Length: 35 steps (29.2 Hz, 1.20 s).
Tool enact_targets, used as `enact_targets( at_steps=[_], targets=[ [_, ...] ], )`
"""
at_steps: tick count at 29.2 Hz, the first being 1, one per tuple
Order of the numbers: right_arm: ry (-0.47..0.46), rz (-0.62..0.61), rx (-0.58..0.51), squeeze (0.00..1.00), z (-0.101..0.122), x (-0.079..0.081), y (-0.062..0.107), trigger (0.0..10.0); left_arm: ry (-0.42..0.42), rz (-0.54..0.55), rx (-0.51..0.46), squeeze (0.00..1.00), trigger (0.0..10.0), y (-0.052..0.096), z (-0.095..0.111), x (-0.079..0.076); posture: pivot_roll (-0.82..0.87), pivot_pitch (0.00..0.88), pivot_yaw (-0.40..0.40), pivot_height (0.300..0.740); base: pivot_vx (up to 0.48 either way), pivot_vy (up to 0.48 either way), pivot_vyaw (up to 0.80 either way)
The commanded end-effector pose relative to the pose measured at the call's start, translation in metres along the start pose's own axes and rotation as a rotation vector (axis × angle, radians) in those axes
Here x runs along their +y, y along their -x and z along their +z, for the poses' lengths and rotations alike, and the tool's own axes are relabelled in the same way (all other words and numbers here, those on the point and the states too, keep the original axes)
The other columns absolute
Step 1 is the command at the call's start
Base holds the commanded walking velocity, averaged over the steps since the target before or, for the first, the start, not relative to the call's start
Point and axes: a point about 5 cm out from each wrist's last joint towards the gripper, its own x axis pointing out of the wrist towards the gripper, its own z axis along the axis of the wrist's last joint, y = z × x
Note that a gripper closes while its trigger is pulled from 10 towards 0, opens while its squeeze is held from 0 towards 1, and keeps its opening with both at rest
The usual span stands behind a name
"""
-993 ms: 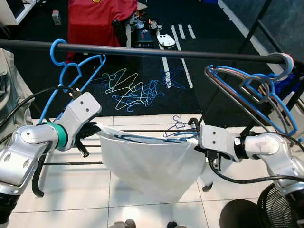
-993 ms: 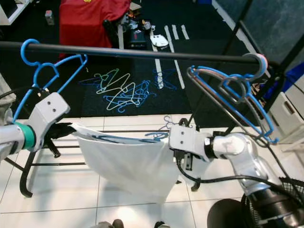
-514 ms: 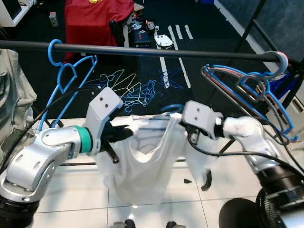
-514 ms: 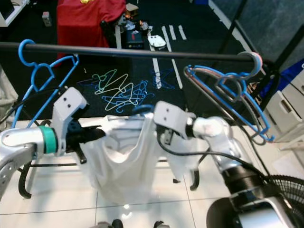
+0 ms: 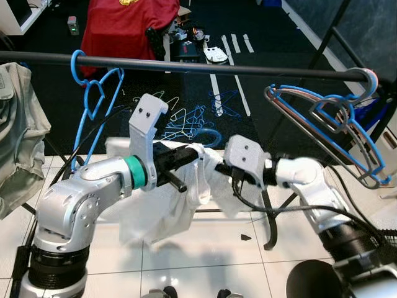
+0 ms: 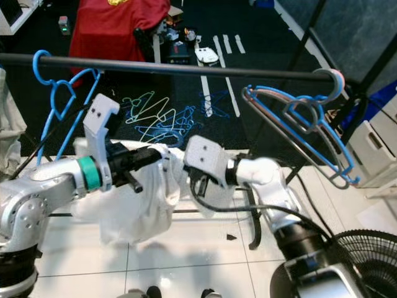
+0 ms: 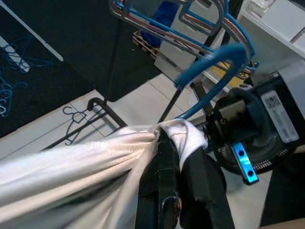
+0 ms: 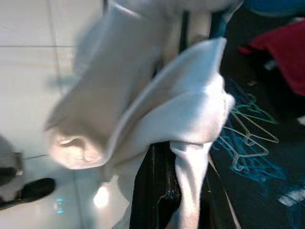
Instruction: Hang hanger
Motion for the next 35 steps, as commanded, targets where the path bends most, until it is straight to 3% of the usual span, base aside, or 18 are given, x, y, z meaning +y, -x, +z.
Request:
enact_targets(
  at_steps=[1,3,5,6,7,8,9,10,11,12,16,17,18,19,25,26,33,35],
  targets=[
    [0.038,0.057,-0.067,0.00,0.013,0.007,-0.005,0.0,0.010,-0.048,-0.002,0.00,0.0,-0.004,0.001,-0.009,-0.03,0.140,0.080,0.740,0.000,0.000,0.00],
    [0.057,0.076,-0.072,0.00,0.014,0.010,-0.003,0.0,-0.019,-0.074,0.022,0.00,0.0,-0.004,-0.002,-0.012,-0.03,0.135,0.088,0.740,0.000,0.000,0.00],
    [0.076,0.058,-0.061,0.00,0.012,0.006,0.004,0.0,-0.200,-0.045,0.128,0.00,0.0,0.003,-0.015,-0.005,-0.02,0.126,0.098,0.740,0.000,0.000,0.00],
    [0.076,0.058,-0.061,0.00,0.012,0.006,0.004,0.0,-0.200,-0.045,0.128,0.00,0.0,0.003,-0.015,-0.005,-0.02,0.126,0.098,0.740,0.000,0.000,0.00],
    [0.081,0.042,-0.043,0.00,0.009,0.003,0.012,0.0,-0.287,0.021,0.176,0.00,0.0,0.010,-0.019,0.007,-0.03,0.123,0.105,0.740,0.000,0.000,0.00],
    [0.081,0.042,-0.043,0.00,0.009,0.003,0.012,0.0,-0.287,0.021,0.176,0.00,0.0,0.010,-0.019,0.007,-0.03,0.123,0.105,0.740,0.000,0.000,0.00],
    [0.085,0.036,-0.015,0.00,0.004,0.002,0.023,0.0,-0.355,0.076,0.200,0.00,1.3,0.017,-0.019,0.018,-0.03,0.120,0.111,0.740,0.000,0.000,0.00],
    [0.085,0.036,-0.015,0.00,0.004,0.002,0.023,0.0,-0.355,0.076,0.200,0.00,1.3,0.017,-0.019,0.018,-0.03,0.120,0.111,0.740,0.000,0.000,0.00],
    [0.089,0.041,0.024,0.00,-0.002,0.004,0.036,0.0,-0.416,0.145,0.205,0.00,10.0,0.023,-0.014,0.029,-0.03,0.117,0.114,0.740,0.000,0.000,0.00],
    [0.087,0.050,0.057,0.00,-0.006,0.006,0.047,0.0,-0.453,0.171,0.195,0.00,10.0,0.028,-0.009,0.036,-0.03,0.116,0.117,0.740,0.000,0.000,0.00],
    [0.086,0.057,0.077,0.00,-0.009,0.007,0.054,0.0,-0.473,0.180,0.187,0.00,10.0,0.031,-0.006,0.038,-0.04,0.116,0.117,0.740,0.000,0.000,0.00],
    [0.078,0.060,0.107,0.00,-0.013,0.009,0.063,0.0,-0.484,0.181,0.158,0.73,10.0,0.033,-0.001,0.040,-0.04,0.115,0.121,0.740,0.000,0.000,0.00],
    [0.078,0.060,0.107,0.00,-0.013,0.009,0.063,0.0,-0.484,0.181,0.158,0.73,10.0,0.033,-0.001,0.040,-0.04,0.115,0.121,0.740,0.000,0.000,0.00],
    [0.071,0.072,0.133,0.00,-0.017,0.012,0.071,0.0,-0.473,0.176,0.133,1.00,10.0,0.034,0.003,0.040,-0.04,0.116,0.121,0.740,0.000,0.000,0.00],
    [0.053,0.121,0.160,0.00,-0.020,0.019,0.079,0.0,-0.443,0.157,0.068,1.00,10.0,0.033,0.011,0.037,-0.04,0.120,0.118,0.740,0.000,0.000,0.00],
    [0.021,0.147,0.131,0.00,-0.016,0.020,0.080,0.0,-0.428,0.114,0.043,0.02,10.0,0.035,0.011,0.030,-0.04,0.124,0.113,0.740,0.000,0.000,0.00],
    [-0.076,0.224,0.021,0.00,0.002,0.020,0.084,0.0,-0.450,0.050,-0.003,0.00,10.0,0.044,0.009,0.024,-0.04,0.130,0.102,0.740,0.000,0.000,0.00],
    [-0.072,0.245,0.025,0.00,0.003,0.019,0.085,0.0,-0.427,-0.042,-0.018,0.00,10.0,0.047,0.007,0.015,-0.04,0.131,0.096,0.740,0.000,0.000,0.00]
  ],
)
